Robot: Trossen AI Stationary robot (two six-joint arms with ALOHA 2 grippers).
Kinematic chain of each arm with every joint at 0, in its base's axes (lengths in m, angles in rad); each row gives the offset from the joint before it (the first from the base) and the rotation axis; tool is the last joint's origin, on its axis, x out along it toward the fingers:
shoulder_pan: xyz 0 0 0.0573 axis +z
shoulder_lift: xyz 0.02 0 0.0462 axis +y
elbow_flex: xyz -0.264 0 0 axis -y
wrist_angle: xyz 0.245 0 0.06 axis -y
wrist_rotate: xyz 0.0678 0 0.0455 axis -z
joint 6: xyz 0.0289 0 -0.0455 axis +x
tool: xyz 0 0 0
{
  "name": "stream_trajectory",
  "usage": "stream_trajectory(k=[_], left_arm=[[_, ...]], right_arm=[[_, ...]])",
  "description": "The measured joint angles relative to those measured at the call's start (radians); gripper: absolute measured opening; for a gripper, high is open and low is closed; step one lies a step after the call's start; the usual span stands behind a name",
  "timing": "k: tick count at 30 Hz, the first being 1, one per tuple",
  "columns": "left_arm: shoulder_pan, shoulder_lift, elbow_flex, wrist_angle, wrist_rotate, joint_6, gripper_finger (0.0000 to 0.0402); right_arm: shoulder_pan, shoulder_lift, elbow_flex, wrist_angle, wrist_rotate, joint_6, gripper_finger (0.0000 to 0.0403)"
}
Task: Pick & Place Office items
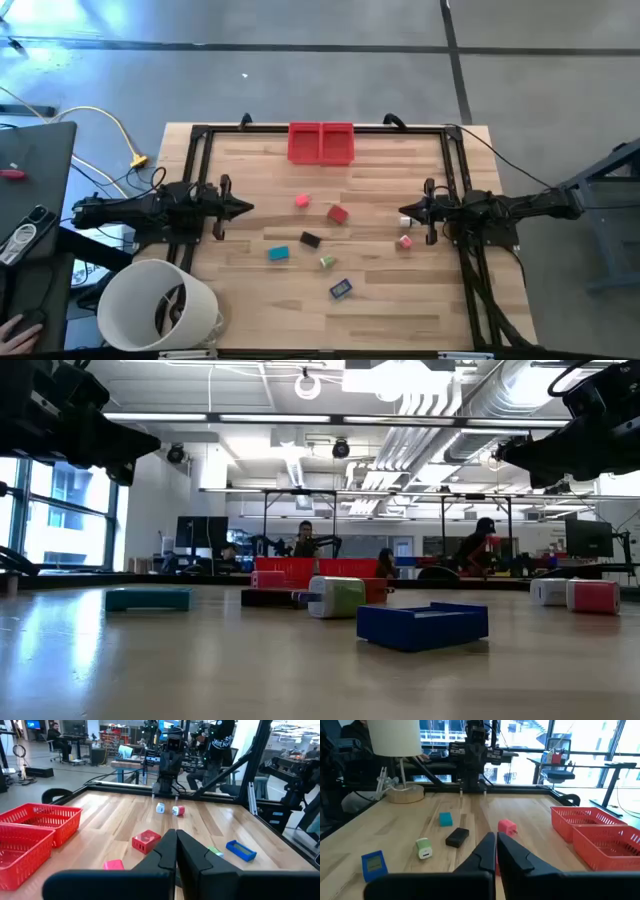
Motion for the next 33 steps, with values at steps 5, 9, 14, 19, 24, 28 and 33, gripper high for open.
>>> stream_trajectory(k=[5, 9, 14, 19, 24, 28, 33], left_arm=[[0.000, 0.000, 0.000, 0.000, 0.000, 0.000, 0.0001], [0.000, 0.000, 0.000, 0.000, 0.000, 0.000, 0.0001], [0.000, 0.000, 0.000, 0.000, 0.000, 0.000, 0.0001], [0.000, 0.000, 0.000, 0.000, 0.000, 0.000, 0.0001], [0.000, 0.000, 0.000, 0.000, 0.000, 0.000, 0.0001], [0.000, 0.000, 0.000, 0.000, 0.000, 0.000, 0.0001], [0.000, 0.000, 0.000, 0.000, 0.000, 0.000, 0.0001]], right_arm=[[0.000, 0.000, 0.000, 0.000, 0.000, 0.000, 0.0003], [0.000, 0.000, 0.000, 0.000, 0.000, 0.000, 0.0003], [0.000, 0.000, 0.000, 0.000, 0.000, 0.000, 0.0003], [0.000, 0.000, 0.000, 0.000, 0.000, 0.000, 0.0003], [0.000, 0.000, 0.000, 0.005, -0.002, 0.044, 0.0003], [0.000, 0.000, 0.000, 0.009, 0.004, 0.210, 0.0003], [0.000, 0.000, 0.000, 0.010, 0.003, 0.223, 0.0003]])
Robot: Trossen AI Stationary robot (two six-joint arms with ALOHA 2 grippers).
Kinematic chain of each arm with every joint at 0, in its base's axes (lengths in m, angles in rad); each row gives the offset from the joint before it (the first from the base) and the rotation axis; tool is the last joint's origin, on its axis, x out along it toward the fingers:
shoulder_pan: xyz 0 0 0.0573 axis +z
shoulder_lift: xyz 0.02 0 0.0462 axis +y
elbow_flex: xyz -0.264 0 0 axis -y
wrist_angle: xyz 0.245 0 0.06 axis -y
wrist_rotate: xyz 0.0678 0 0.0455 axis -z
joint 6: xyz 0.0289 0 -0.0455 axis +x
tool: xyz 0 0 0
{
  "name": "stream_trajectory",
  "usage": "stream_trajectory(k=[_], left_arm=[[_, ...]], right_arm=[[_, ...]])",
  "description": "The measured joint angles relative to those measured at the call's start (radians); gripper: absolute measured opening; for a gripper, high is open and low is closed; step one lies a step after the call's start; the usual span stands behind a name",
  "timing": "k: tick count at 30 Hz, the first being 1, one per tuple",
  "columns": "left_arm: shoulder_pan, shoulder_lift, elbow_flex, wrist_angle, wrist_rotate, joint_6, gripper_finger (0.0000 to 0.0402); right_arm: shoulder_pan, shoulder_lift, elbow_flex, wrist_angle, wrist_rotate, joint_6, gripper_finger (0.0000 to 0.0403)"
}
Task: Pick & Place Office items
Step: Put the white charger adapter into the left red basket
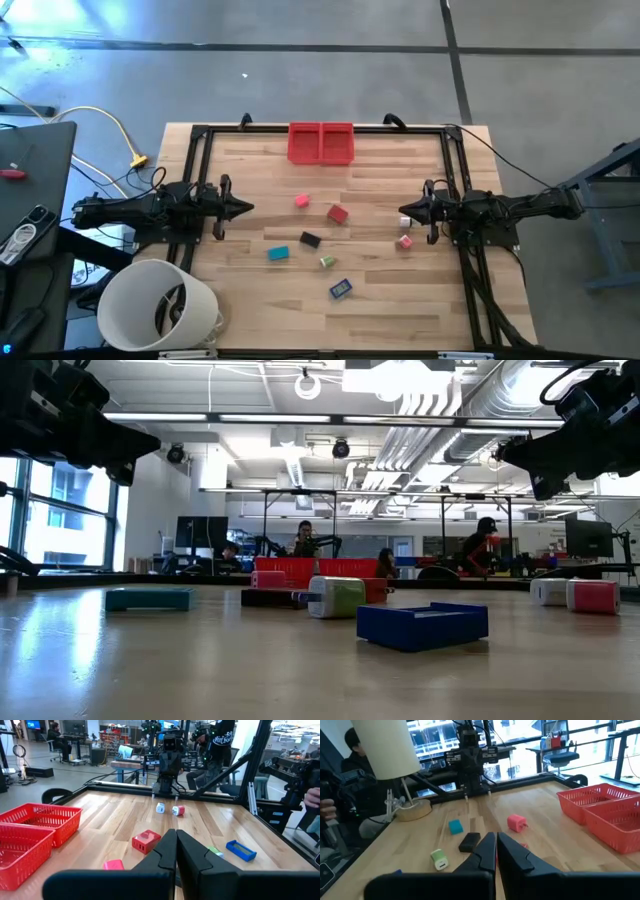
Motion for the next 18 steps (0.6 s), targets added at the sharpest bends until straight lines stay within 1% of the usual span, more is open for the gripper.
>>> stream_trajectory(k=[3, 7, 9, 14, 16, 18], left_arm=[[0.000, 0.000, 0.000, 0.000, 0.000, 0.000, 0.0001], [-0.007, 0.000, 0.000, 0.000, 0.000, 0.000, 0.0001], [-0.008, 0.000, 0.000, 0.000, 0.000, 0.000, 0.0001], [-0.008, 0.000, 0.000, 0.000, 0.000, 0.000, 0.0001], [-0.008, 0.000, 0.000, 0.000, 0.000, 0.000, 0.0001], [-0.008, 0.000, 0.000, 0.000, 0.000, 0.000, 0.0001]], right_arm=[[0.000, 0.000, 0.000, 0.000, -0.002, 0.014, 0.0003], [0.000, 0.000, 0.000, -0.001, -0.055, 0.148, 0.0003], [0.000, 0.000, 0.000, -0.002, -0.071, 0.159, 0.0003], [0.005, 0.002, 0.021, 0.006, -0.081, 0.060, 0.0003], [0.013, 0.009, 0.048, 0.013, -0.078, 0.022, 0.0003], [0.023, 0.009, 0.087, -0.023, -0.078, -0.013, 0.0003]])
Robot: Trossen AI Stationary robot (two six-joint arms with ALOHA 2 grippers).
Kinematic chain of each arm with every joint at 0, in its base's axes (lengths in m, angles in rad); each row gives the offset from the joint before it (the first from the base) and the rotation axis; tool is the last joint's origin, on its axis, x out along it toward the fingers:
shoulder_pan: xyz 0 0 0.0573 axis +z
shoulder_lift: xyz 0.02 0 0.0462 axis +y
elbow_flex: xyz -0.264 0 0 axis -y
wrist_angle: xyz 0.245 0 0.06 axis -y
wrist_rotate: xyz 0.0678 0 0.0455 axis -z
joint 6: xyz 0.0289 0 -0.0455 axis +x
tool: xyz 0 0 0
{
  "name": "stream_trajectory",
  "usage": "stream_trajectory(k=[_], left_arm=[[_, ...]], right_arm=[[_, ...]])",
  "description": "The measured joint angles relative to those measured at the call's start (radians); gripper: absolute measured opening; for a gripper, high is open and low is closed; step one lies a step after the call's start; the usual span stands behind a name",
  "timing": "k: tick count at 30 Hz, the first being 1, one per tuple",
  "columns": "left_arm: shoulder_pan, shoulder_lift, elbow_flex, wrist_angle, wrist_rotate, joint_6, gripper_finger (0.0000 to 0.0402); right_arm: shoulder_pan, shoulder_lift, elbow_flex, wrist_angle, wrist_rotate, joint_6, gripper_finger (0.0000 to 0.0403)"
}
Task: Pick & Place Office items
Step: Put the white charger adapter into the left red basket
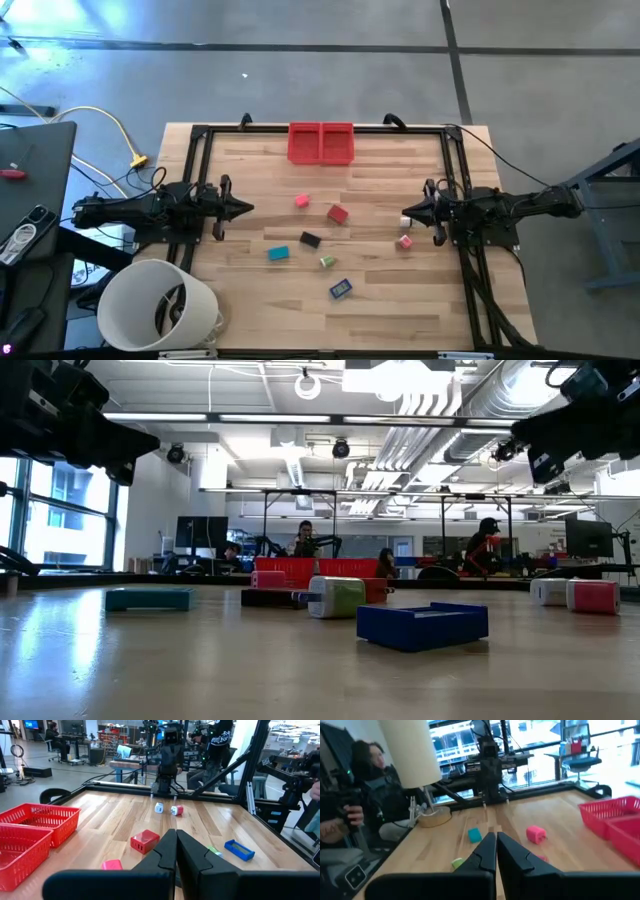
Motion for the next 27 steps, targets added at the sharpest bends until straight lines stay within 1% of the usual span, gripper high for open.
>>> stream_trajectory(k=[3, 6, 9, 11, 15, 19, 24, 27], left_arm=[[0.000, 0.000, 0.000, 0.000, 0.000, 0.000, 0.0001], [0.000, 0.000, 0.000, 0.000, 0.000, 0.000, 0.0001], [0.000, 0.000, 0.000, 0.000, 0.000, 0.000, 0.0001], [0.000, 0.000, 0.000, 0.000, 0.000, 0.000, 0.0001], [0.000, 0.000, 0.000, 0.000, 0.000, 0.000, 0.0001], [0.000, 0.000, 0.000, 0.000, 0.000, 0.000, 0.0001], [0.000, 0.000, 0.000, 0.000, 0.000, 0.000, 0.0001], [0.000, 0.000, 0.000, 0.000, 0.000, 0.000, 0.0001]], right_arm=[[0.020, 0.029, 0.081, -0.089, 0.019, -0.040, 0.0003], [0.042, 0.080, 0.166, -0.242, 0.103, -0.039, 0.0003], [0.063, 0.149, 0.246, -0.341, 0.178, -0.015, 0.0003], [0.075, 0.192, 0.294, -0.412, 0.205, 0.042, 0.0003], [0.089, 0.301, 0.397, -0.490, 0.207, 0.186, 0.0003], [0.108, 0.423, 0.495, -0.613, 0.218, 0.208, 0.0003], [0.109, 0.571, 0.608, -0.887, 0.205, 0.300, 0.0003], [0.108, 0.652, 0.641, -1.009, 0.206, 0.329, 0.0003]])
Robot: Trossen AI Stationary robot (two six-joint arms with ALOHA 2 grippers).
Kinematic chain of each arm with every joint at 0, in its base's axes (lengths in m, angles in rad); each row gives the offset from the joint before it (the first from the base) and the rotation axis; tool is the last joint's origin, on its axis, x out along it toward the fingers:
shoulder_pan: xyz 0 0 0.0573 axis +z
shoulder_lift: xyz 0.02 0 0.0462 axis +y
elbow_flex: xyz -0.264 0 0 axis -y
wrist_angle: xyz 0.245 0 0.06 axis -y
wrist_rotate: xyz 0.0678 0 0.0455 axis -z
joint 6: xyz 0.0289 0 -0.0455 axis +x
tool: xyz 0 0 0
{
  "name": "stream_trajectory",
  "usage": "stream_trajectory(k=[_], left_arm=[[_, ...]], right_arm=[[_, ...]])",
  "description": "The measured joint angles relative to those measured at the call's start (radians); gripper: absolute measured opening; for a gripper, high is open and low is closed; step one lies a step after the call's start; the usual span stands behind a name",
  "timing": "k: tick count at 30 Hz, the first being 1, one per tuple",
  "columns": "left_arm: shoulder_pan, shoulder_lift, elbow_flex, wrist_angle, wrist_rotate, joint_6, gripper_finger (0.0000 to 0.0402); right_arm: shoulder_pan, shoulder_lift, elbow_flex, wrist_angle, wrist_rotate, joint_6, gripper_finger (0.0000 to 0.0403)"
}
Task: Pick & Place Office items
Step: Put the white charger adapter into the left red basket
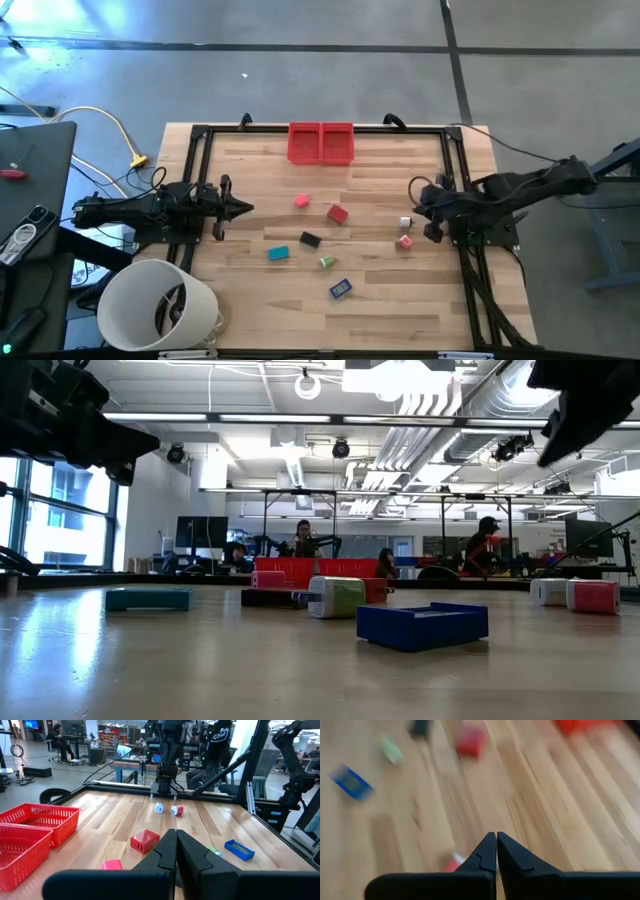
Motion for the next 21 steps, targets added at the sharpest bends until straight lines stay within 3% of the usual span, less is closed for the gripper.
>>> stream_trajectory(k=[10, 21], left_arm=[[0.000, 0.001, 0.000, 0.000, 0.000, 0.000, 0.0001], [0.000, 0.002, 0.000, 0.000, 0.000, 0.000, 0.0001]], right_arm=[[-0.016, 0.135, 0.003, -0.004, 0.010, 0.039, 0.0025], [-0.082, 0.213, 0.003, 0.015, -0.036, 0.051, 0.0167]])
